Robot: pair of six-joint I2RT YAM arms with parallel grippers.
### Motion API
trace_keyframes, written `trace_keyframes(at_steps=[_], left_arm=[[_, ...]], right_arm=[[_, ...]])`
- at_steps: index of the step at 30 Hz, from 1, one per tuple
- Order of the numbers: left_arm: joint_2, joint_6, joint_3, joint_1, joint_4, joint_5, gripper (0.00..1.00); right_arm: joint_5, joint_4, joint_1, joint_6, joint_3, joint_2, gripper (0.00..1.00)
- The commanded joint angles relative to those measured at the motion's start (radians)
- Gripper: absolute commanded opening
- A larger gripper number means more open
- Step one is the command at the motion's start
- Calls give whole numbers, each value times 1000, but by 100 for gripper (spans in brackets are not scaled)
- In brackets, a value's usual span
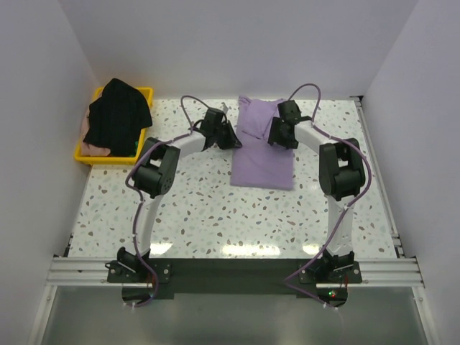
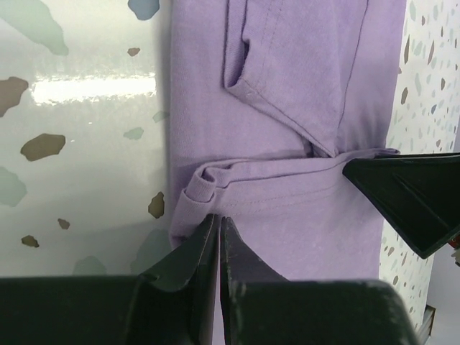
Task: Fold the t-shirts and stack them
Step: Fold the tshirt
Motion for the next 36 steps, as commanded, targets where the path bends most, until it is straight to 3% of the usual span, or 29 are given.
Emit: trace_keyframes(at_steps=[1,8,30,36], left_arm=[[-43,5,-48,11,-76,-60,10],[-106,-12,-145,4,-96,-95,8],[-558,-107,-762,-131,35,-170,7],[-620,-103,-773,-133,20,-178,8]], right_arm=[[16,-17,-5,-19,-7,-33,68],[-13,22,2,8,-134,-78,69],[19,108,163,90,-673,-489,68],[14,43,159,73,-638,-585,73]])
